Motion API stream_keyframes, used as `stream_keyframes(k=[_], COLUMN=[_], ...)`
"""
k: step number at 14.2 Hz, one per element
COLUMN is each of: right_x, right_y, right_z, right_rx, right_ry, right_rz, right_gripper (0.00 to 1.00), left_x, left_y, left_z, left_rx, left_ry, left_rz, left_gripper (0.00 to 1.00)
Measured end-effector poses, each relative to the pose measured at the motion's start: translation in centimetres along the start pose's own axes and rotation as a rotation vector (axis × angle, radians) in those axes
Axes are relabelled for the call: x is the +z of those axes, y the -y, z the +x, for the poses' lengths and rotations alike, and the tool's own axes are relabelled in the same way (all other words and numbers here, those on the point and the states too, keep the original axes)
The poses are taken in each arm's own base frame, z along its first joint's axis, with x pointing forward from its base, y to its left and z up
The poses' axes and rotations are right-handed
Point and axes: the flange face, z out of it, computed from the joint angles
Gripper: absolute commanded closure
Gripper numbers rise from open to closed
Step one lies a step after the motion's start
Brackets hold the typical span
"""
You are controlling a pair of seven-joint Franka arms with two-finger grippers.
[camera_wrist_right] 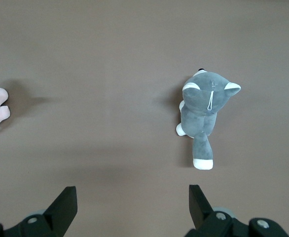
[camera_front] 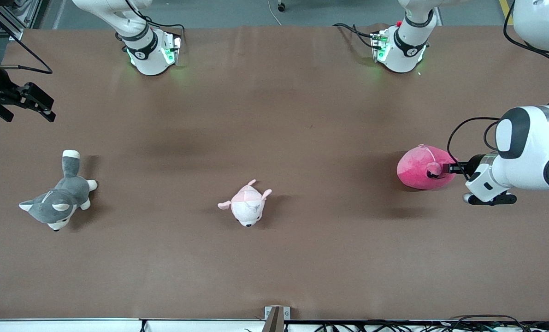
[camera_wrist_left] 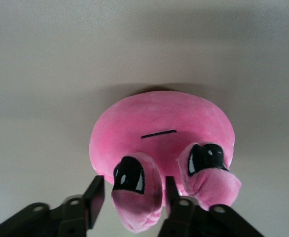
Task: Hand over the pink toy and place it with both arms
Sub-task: 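Reach the left gripper down to the hot-pink plush and grasp it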
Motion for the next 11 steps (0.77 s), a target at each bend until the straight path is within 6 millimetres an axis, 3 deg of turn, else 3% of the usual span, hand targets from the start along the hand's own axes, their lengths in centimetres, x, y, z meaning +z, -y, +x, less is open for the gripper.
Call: stream_keyframes(k=[5,8,11], right_x=[0.0,0.0,-0.1], right_y=[0.0,0.0,0.2], right_z=[0.0,0.0,0.0], right_rx=[0.000,-0.001,-0.004], right_ry=[0.000,-0.001,-0.002], right_rz=[0.000,0.000,0.000], right_gripper=[0.00,0.00,0.00], left_x=[0.2,-0.3,-3.6], left_y=[-0.1,-0.8,-3.4], left_z=[0.1,0.0,-0.9], left_rx=[0.008,0.027,0.010], left_ry=[0.004,-0.006,-0.024], left_rz=[0.000,-0.006,-0.080], left_gripper=[1.00,1.00,1.00])
